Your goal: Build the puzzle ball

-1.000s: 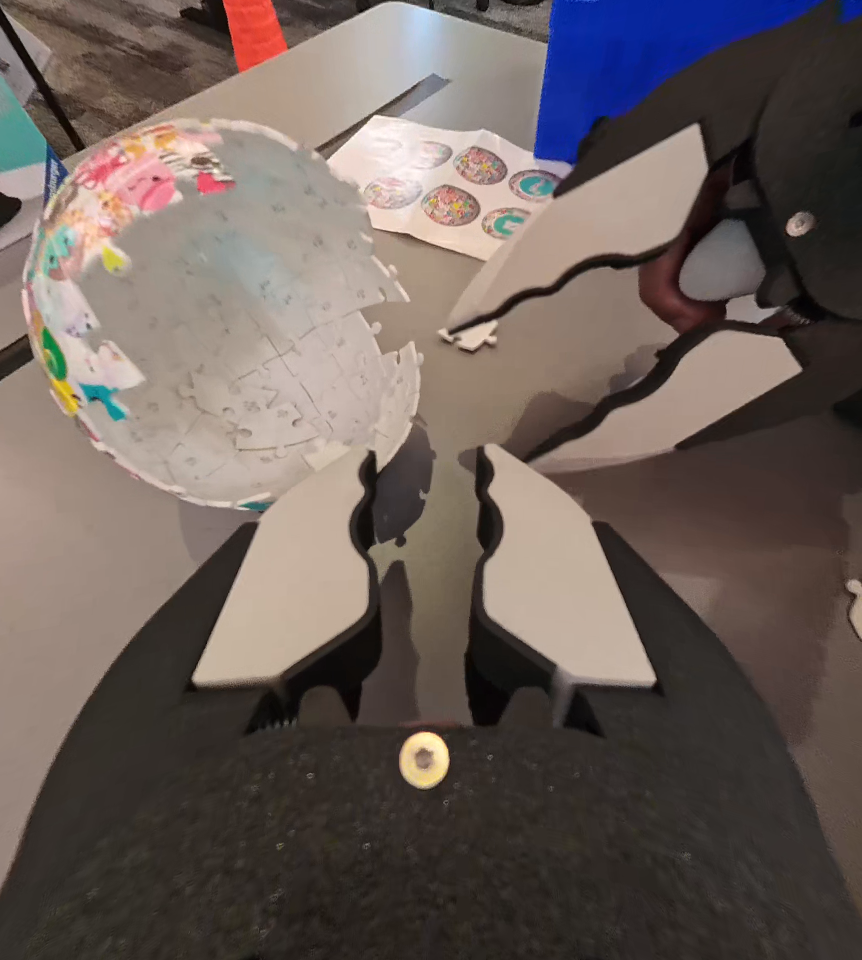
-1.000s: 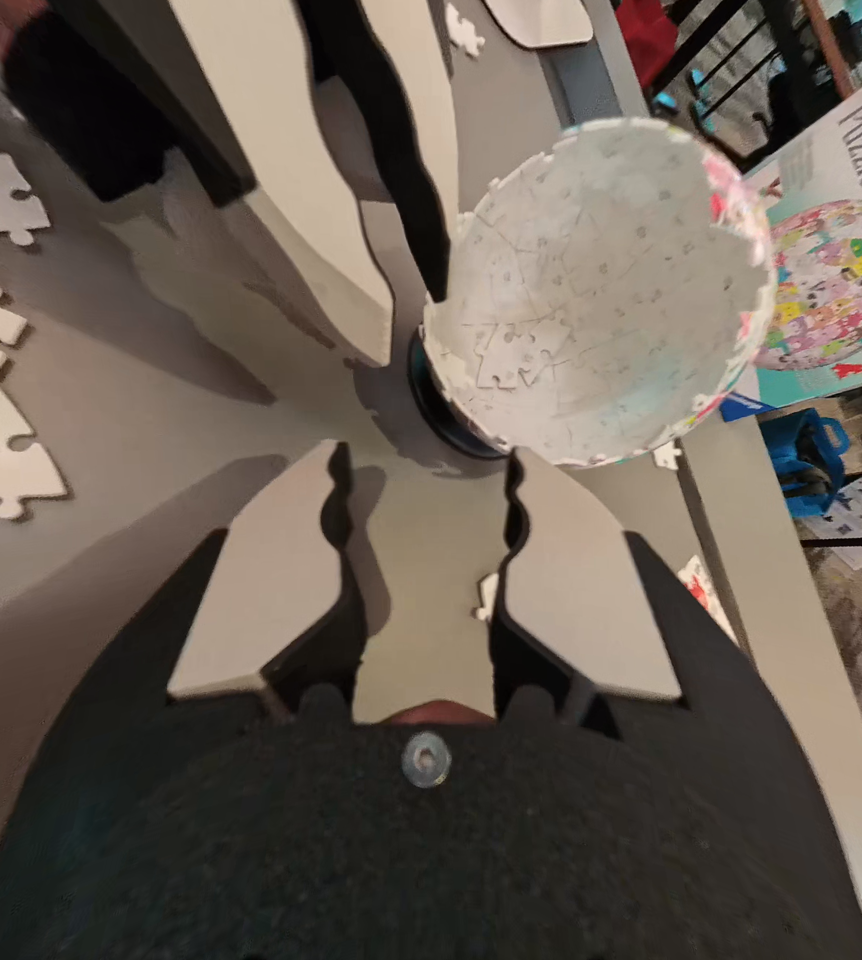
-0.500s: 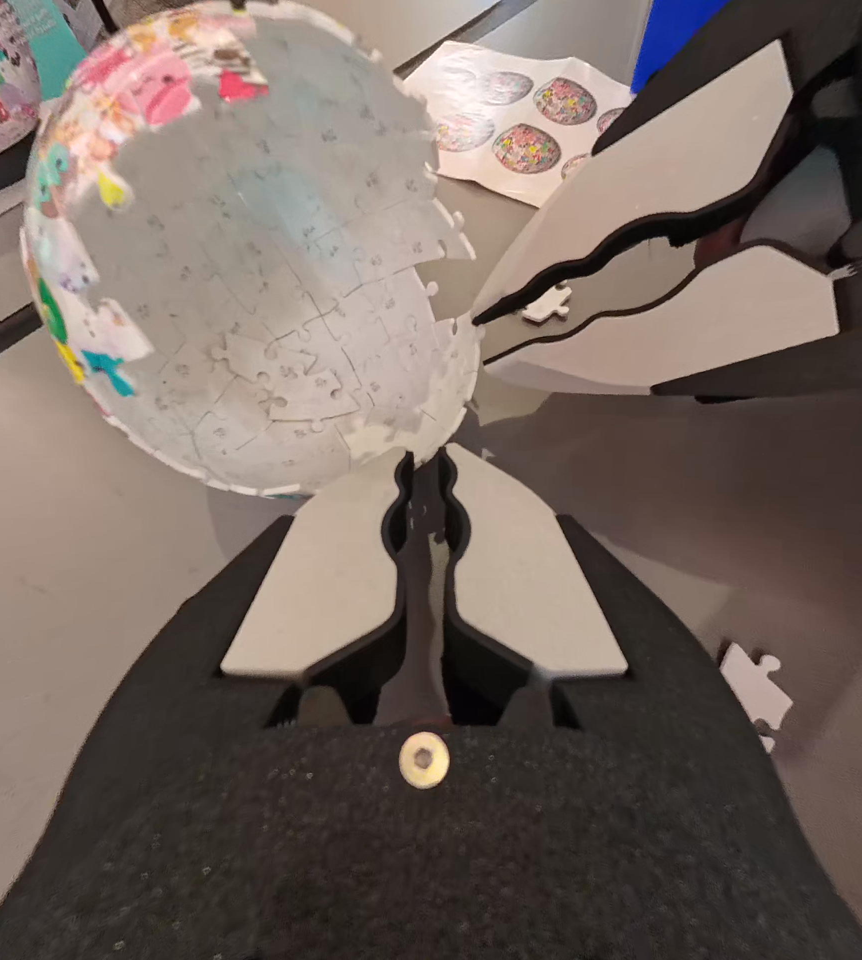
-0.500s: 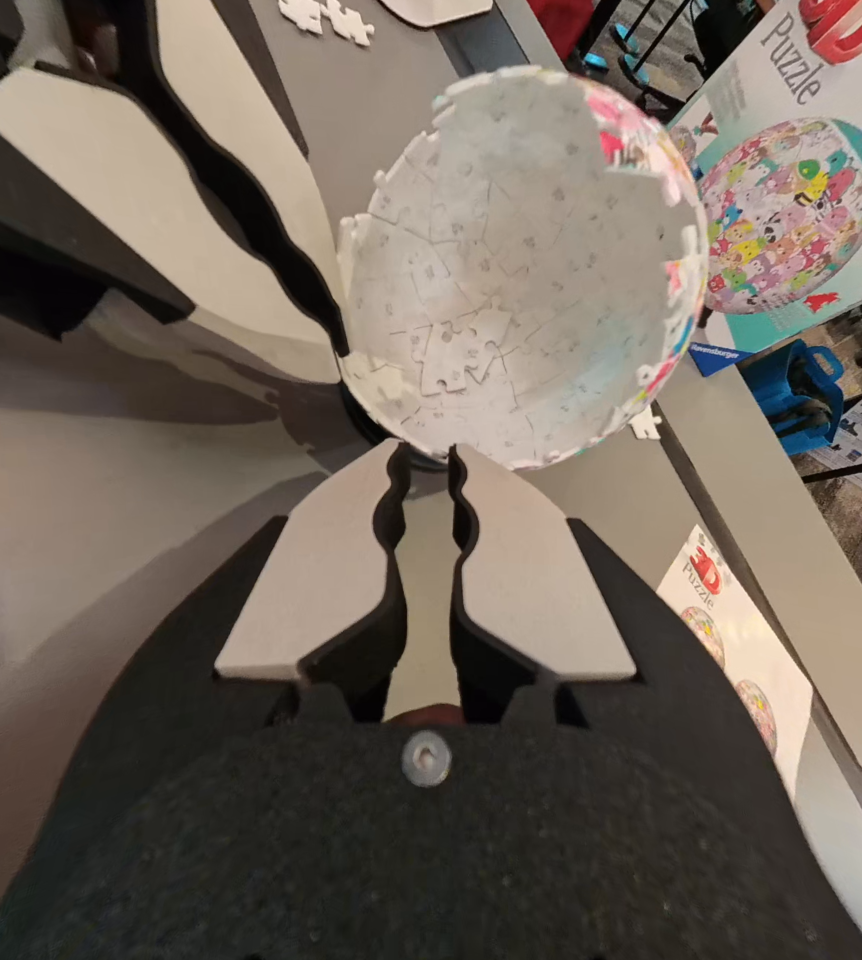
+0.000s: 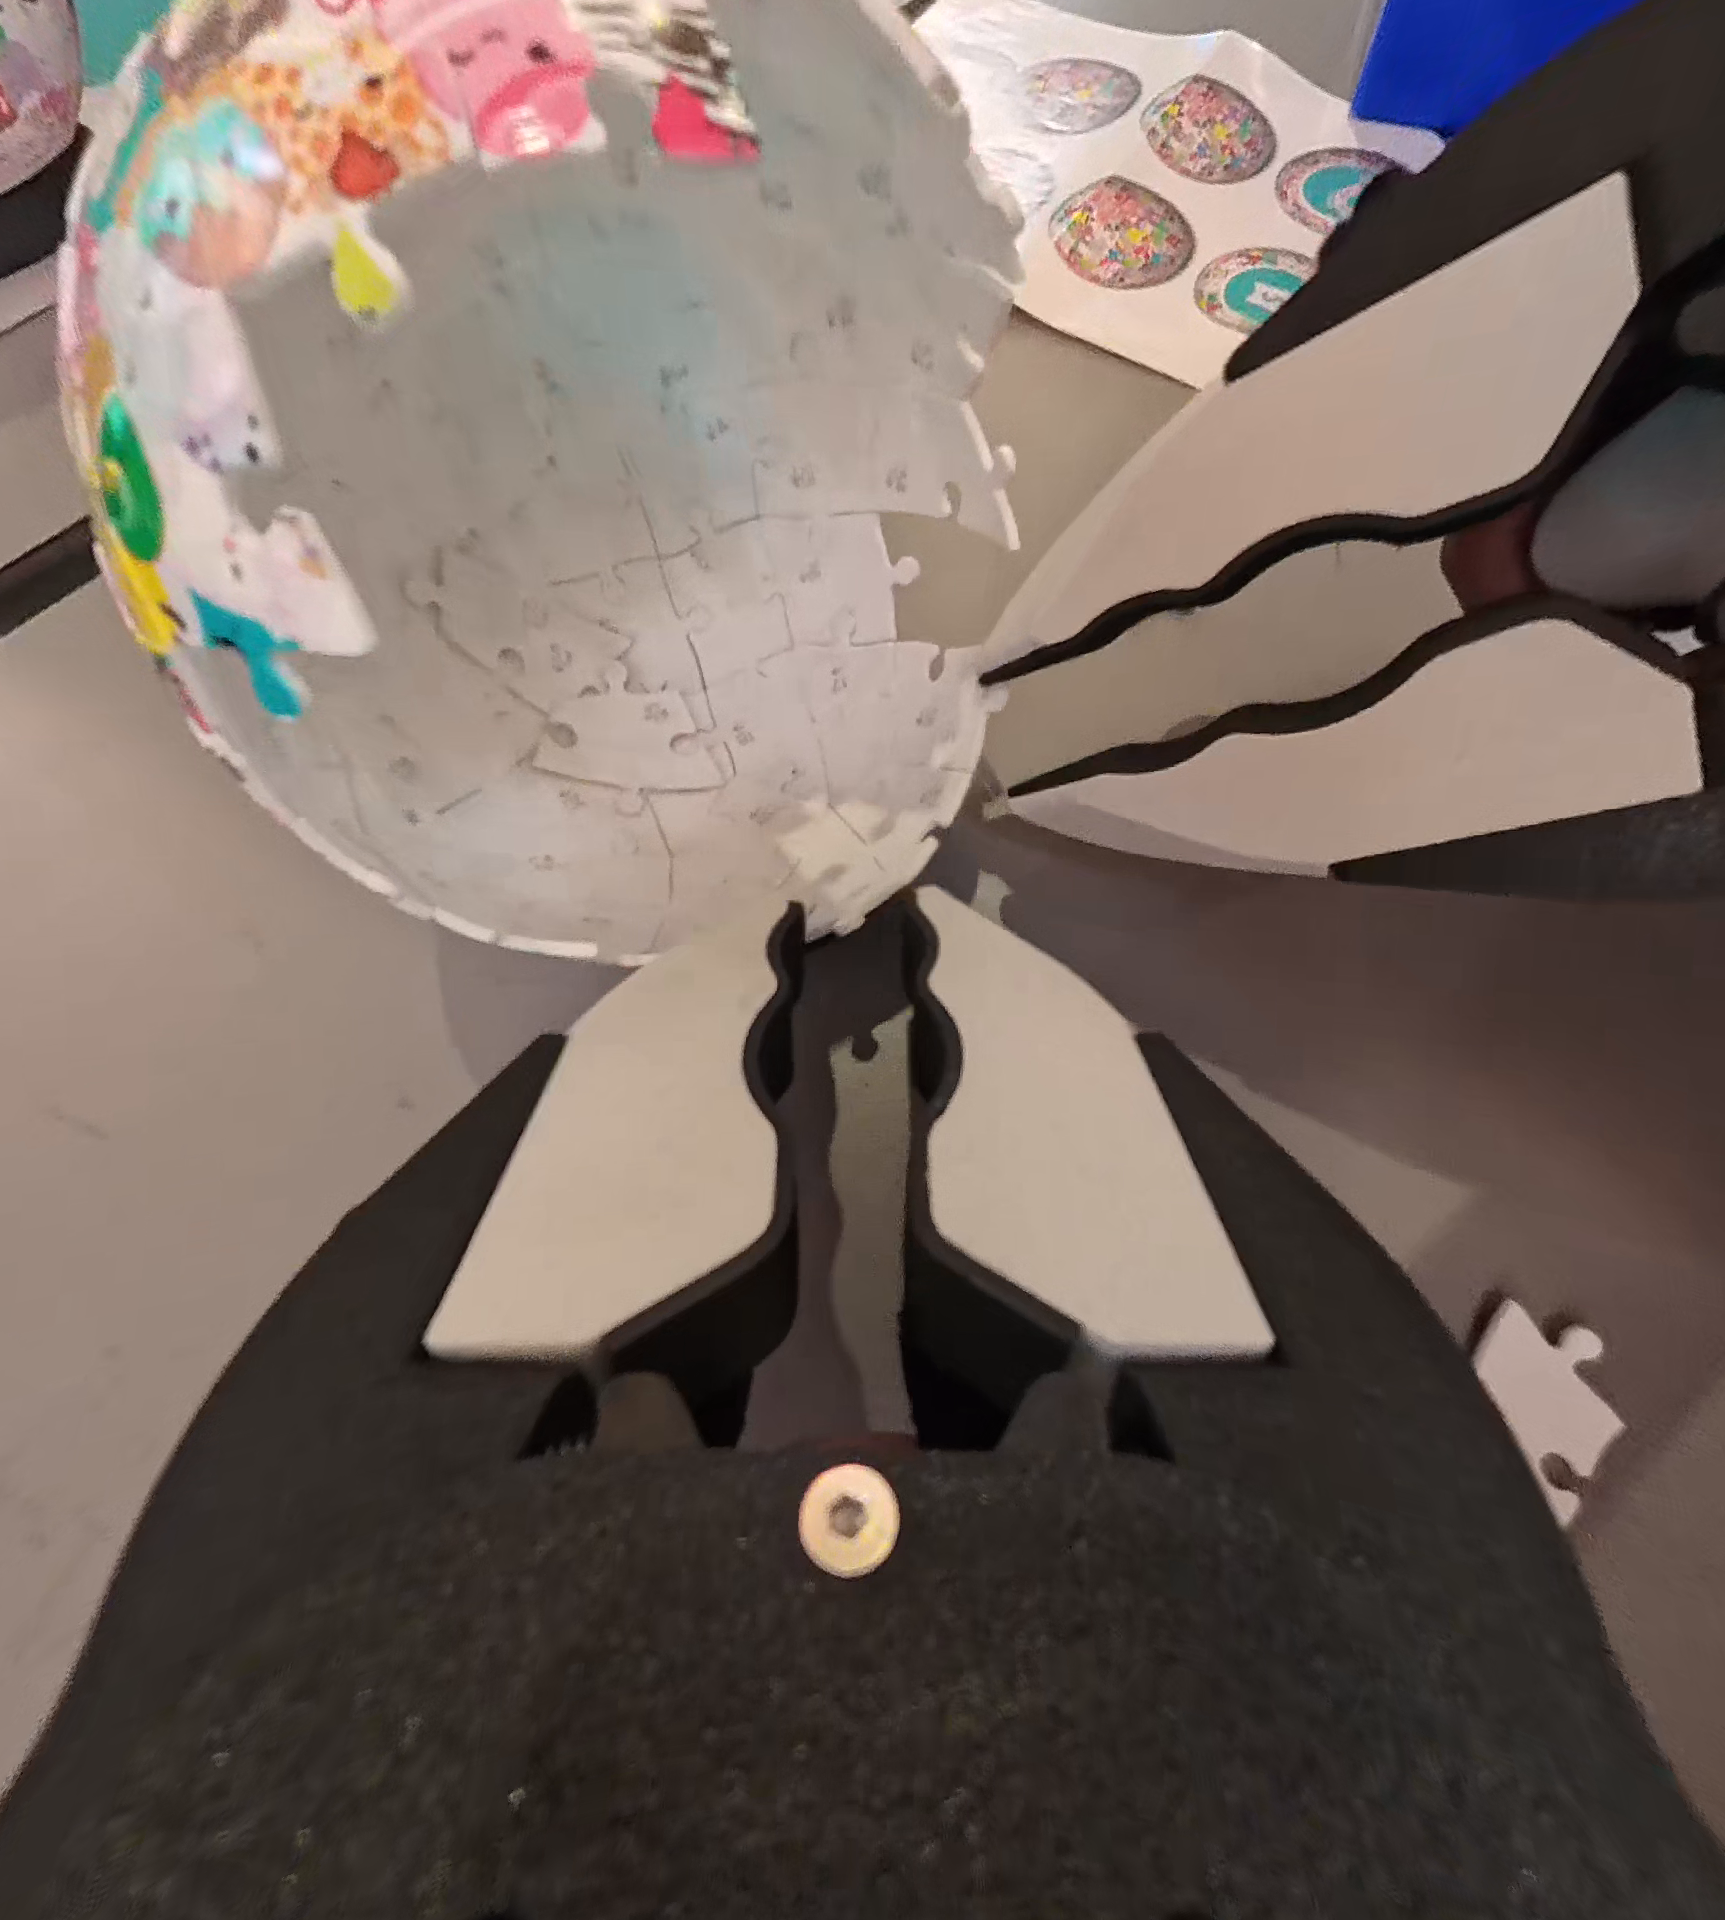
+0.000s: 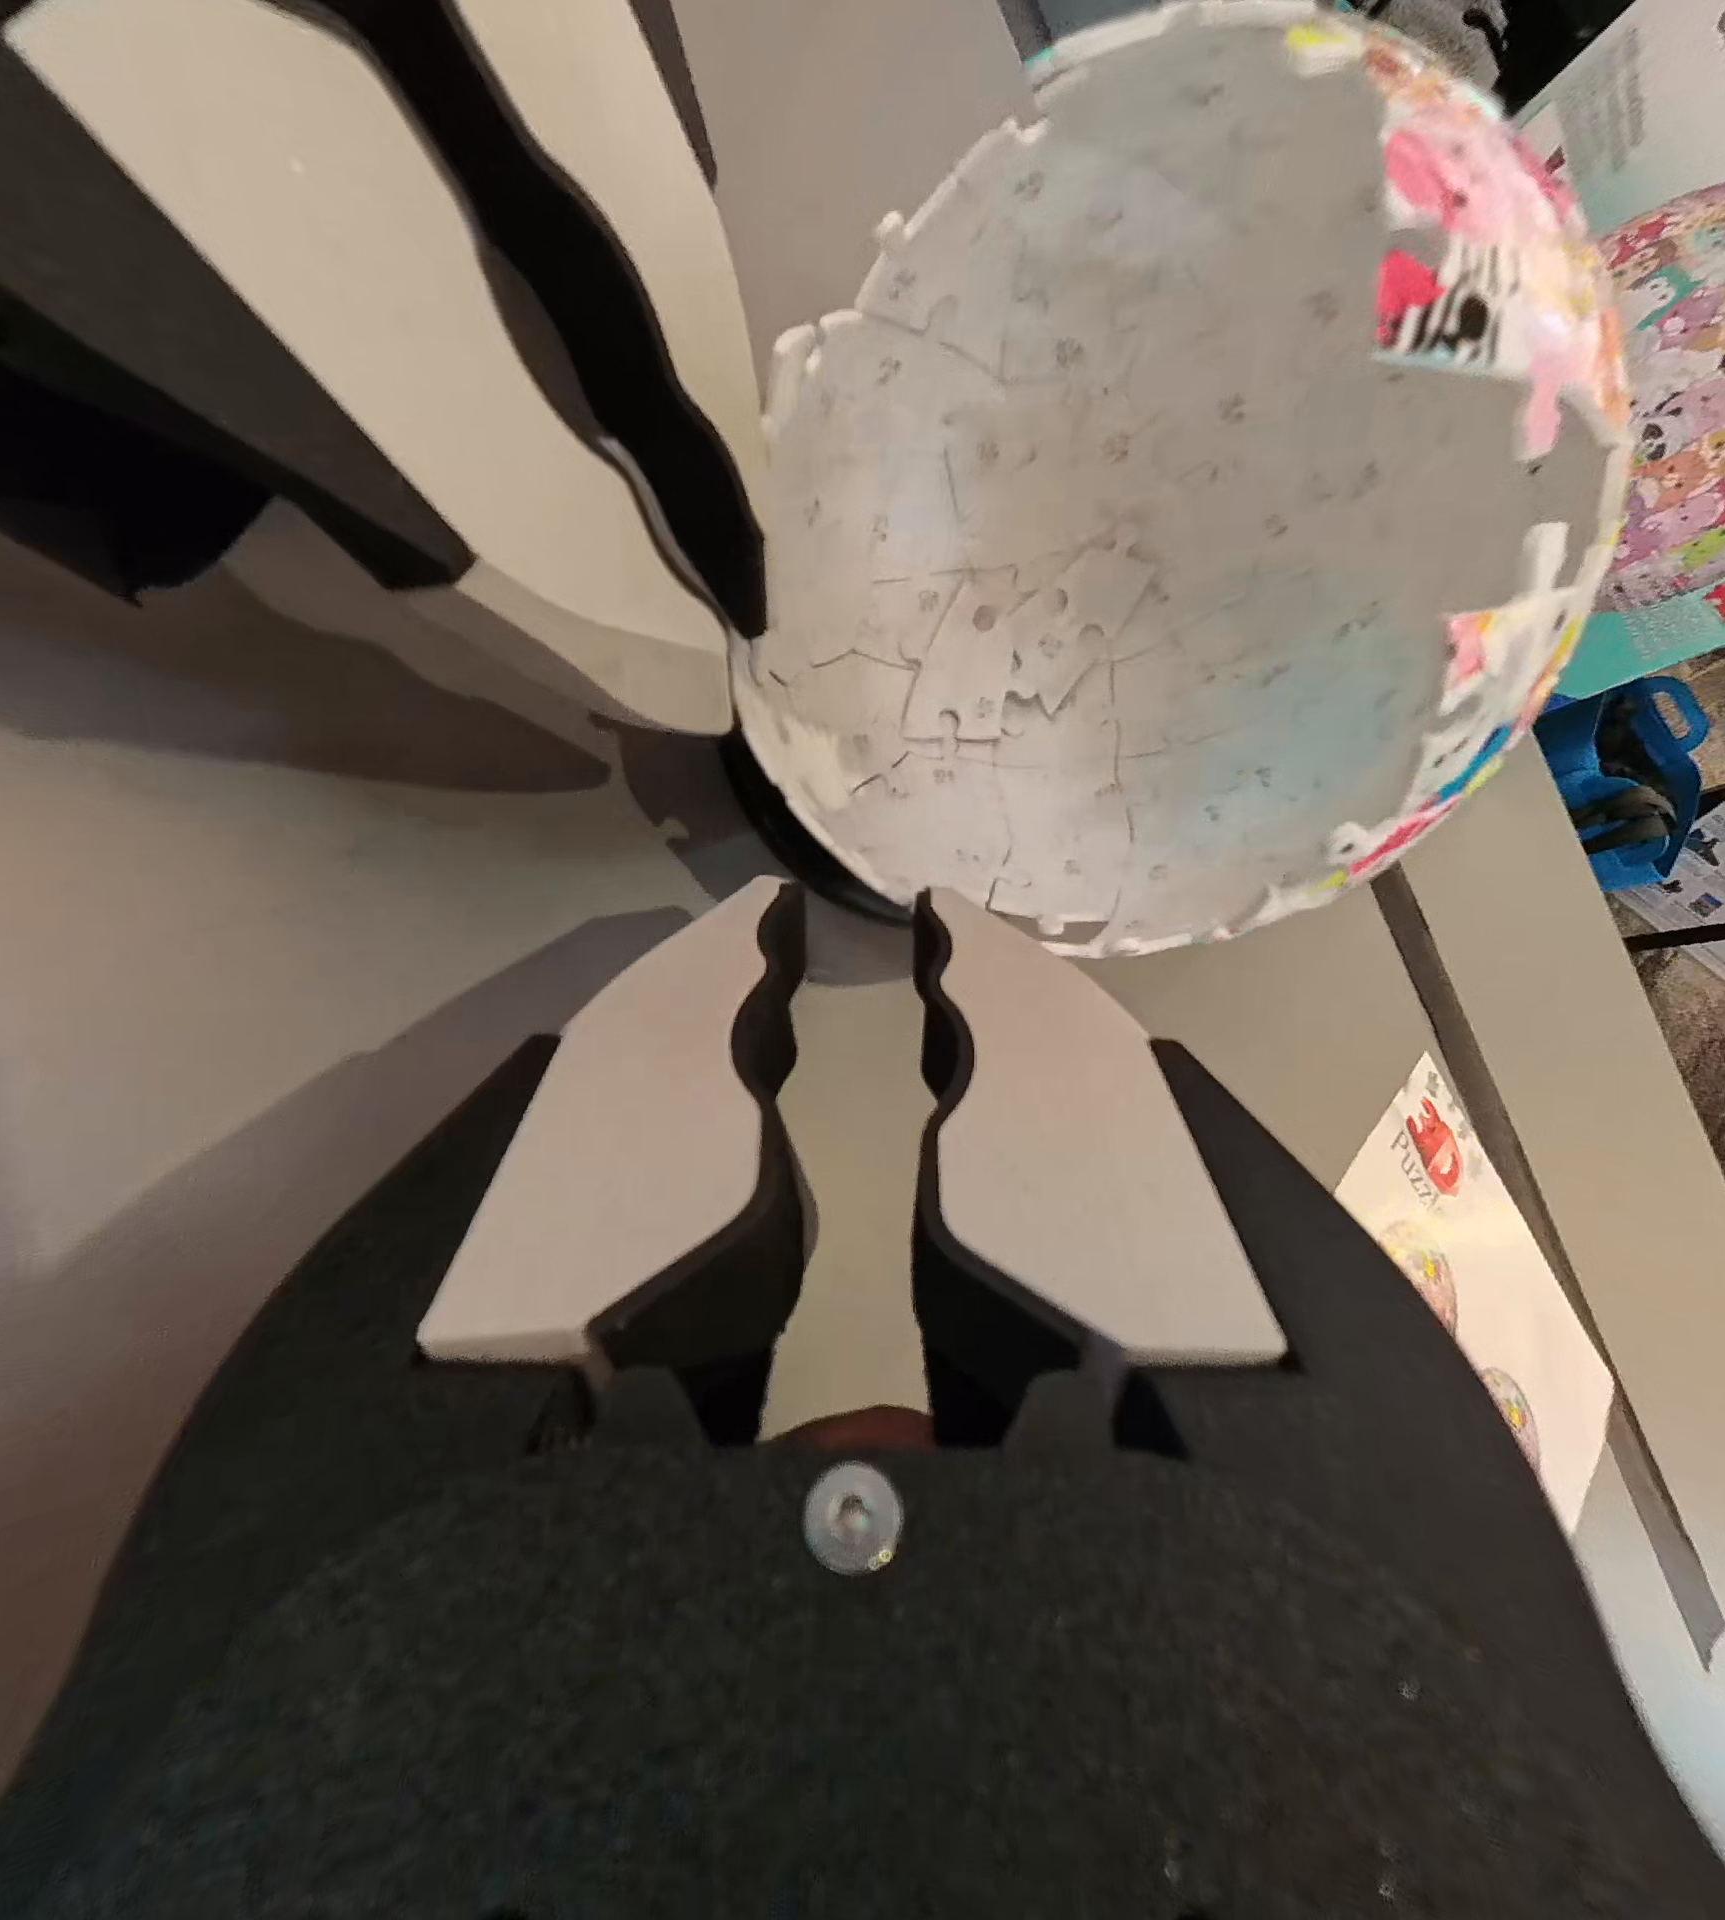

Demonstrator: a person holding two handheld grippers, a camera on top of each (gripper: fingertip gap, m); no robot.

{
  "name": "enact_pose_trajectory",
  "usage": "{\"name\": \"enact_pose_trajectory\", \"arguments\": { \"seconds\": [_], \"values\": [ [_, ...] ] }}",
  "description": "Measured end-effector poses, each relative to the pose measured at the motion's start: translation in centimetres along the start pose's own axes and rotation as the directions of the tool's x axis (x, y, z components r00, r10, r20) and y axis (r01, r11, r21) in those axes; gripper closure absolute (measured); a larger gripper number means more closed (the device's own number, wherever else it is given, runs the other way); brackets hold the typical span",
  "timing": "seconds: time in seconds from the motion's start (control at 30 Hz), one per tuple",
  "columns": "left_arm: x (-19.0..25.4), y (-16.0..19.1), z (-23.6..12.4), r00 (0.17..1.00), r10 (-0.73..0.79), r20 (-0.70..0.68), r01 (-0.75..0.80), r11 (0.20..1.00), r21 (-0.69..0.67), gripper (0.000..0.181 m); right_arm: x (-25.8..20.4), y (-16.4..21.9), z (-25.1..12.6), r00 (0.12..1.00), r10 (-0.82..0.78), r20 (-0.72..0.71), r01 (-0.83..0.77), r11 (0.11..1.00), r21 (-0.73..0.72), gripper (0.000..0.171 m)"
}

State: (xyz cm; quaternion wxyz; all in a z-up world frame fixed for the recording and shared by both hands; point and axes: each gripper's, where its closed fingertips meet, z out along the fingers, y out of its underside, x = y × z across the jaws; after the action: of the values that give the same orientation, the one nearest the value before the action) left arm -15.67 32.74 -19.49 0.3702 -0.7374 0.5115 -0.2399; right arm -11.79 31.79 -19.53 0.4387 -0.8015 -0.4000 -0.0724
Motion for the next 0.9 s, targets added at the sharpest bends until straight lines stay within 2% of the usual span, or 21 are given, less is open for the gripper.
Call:
{"name": "enact_pose_trajectory", "arguments": {
  "seconds": [0.13,0.27,0.47,0.57,0.73,0.9],
  "values": [
    [0.4,-1.2,-0.9,1.000,-0.025,-0.013,0.026,0.998,0.049,0.155,0.5,-0.3,-1.7,0.999,0.027,-0.029,-0.026,0.999,0.029,0.146],
    [-0.1,-2.8,-1.3,0.996,-0.083,0.029,0.081,0.994,0.080,0.134,0.4,-0.5,-5.0,0.990,0.137,-0.046,-0.131,0.985,0.116,0.144],
    [-1.6,-3.0,0.9,0.936,-0.296,0.191,0.291,0.955,0.056,0.130,-1.1,0.2,-9.4,0.968,0.234,-0.091,-0.212,0.955,0.206,0.144],
    [-2.0,-3.3,2.0,0.902,-0.346,0.258,0.349,0.937,0.037,0.130,-1.7,0.8,-10.8,0.956,0.279,-0.090,-0.252,0.939,0.236,0.144],
    [-2.2,-4.4,1.7,0.888,-0.272,0.371,0.289,0.957,0.010,0.130,-1.9,1.8,-11.4,0.959,0.266,-0.093,-0.241,0.945,0.223,0.145],
    [-1.4,-5.1,1.8,0.892,-0.222,0.395,0.251,0.968,-0.024,0.134,-2.1,1.5,-11.7,0.947,0.319,-0.047,-0.297,0.919,0.260,0.145]
  ]
}}
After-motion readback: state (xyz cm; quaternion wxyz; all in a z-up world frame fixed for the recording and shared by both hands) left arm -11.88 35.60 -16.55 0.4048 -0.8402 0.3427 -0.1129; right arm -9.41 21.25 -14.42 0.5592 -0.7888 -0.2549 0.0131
